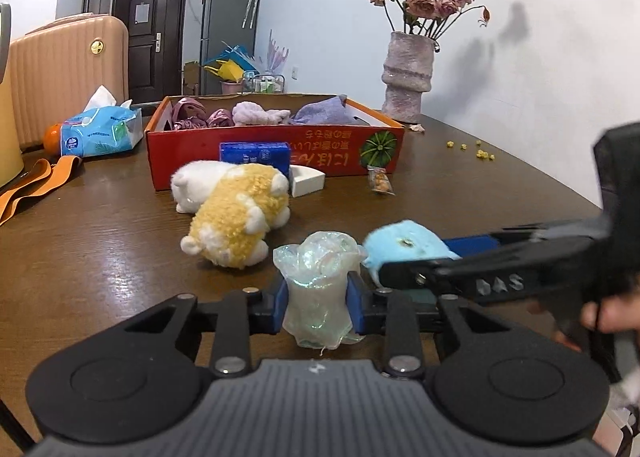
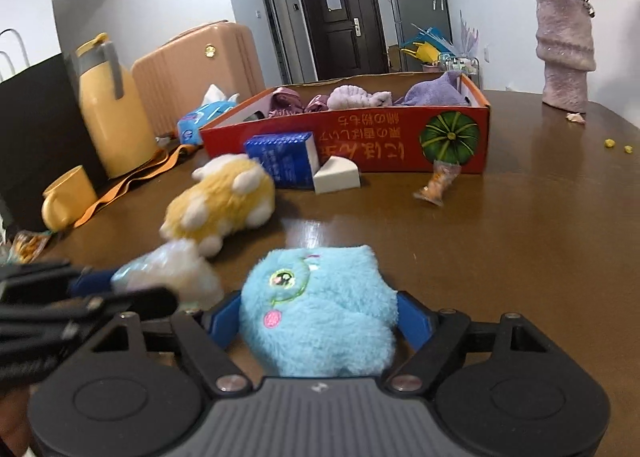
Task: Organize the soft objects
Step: 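Carry the bag and blue plush into the red box and open both grippers, then lift both grippers out of the box back over the table, then grasp the orange snack packet with the right gripper while the left grasps the white wedge, then carry the snack packet and white wedge into the red box and open both grippers, then lift both grippers out of the box back over the table, then grasp the white-and-yellow plush hamster between both grippers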
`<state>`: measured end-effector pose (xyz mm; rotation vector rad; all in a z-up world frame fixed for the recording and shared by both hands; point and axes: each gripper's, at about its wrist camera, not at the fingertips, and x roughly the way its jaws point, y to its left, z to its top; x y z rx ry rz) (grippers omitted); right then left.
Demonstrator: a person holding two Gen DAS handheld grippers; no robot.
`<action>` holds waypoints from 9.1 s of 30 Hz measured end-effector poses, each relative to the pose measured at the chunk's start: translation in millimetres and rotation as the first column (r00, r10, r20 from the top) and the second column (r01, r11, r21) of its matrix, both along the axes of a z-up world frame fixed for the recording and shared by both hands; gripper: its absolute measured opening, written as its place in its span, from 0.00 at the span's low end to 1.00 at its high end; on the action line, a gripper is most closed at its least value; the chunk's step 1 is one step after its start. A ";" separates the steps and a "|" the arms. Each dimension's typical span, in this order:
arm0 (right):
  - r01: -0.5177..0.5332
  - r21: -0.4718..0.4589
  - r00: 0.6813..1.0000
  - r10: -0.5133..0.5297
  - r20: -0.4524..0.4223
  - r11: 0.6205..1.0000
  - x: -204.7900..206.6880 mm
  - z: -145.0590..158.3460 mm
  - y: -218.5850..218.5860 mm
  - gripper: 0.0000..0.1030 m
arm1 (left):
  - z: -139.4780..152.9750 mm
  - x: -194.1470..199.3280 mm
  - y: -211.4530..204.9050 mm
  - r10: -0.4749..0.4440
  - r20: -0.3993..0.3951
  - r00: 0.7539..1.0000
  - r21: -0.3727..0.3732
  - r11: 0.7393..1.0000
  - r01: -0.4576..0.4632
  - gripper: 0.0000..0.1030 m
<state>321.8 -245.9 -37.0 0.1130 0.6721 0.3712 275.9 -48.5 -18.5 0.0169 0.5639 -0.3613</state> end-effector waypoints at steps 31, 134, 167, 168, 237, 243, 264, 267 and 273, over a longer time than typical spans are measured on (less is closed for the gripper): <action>-0.062 0.061 0.990 0.053 0.134 0.996 146.9 96.8 -11.9 0.77 | 97.8 205.2 34.7 0.093 0.013 0.996 -0.117 0.989 -0.091 0.29; 0.160 0.045 0.986 -0.162 0.035 0.986 124.3 11.0 -63.6 0.69 | -20.9 187.6 -63.9 -0.038 0.006 0.999 0.038 0.999 0.037 0.53; 0.151 0.078 0.983 -0.158 0.093 0.985 23.3 35.3 -71.9 0.16 | 24.7 85.9 -60.6 -0.020 0.046 0.999 0.011 1.000 0.020 0.21; 0.148 0.078 0.983 -0.156 0.098 0.986 16.5 37.7 -73.2 0.16 | 30.1 75.3 -58.3 -0.025 0.058 0.998 0.006 1.000 0.024 0.21; 0.131 -0.004 0.947 -0.124 0.295 0.991 53.5 184.3 -64.1 0.83 | 171.7 48.7 67.3 0.206 0.301 0.931 0.072 0.969 -0.237 0.88; 0.102 0.019 0.929 -0.102 0.355 0.995 -47.1 150.4 -52.3 0.86 | 149.7 -33.7 73.5 0.177 0.332 0.926 0.058 0.977 -0.207 0.94; 0.063 -0.059 0.969 -0.047 0.244 0.996 -83.1 69.0 4.8 0.87 | 53.1 -51.4 94.7 0.309 0.132 0.942 -0.054 0.951 -0.304 0.95; 0.035 -0.063 0.975 -0.020 0.221 0.997 -72.1 59.5 16.9 0.87 | 44.9 -43.8 99.3 0.331 0.113 0.937 -0.042 0.944 -0.328 0.95; -0.008 -0.059 0.983 0.019 0.181 0.998 -43.7 46.2 44.4 0.87 | 35.2 -25.1 104.0 0.323 0.092 0.942 -0.043 0.946 -0.320 0.95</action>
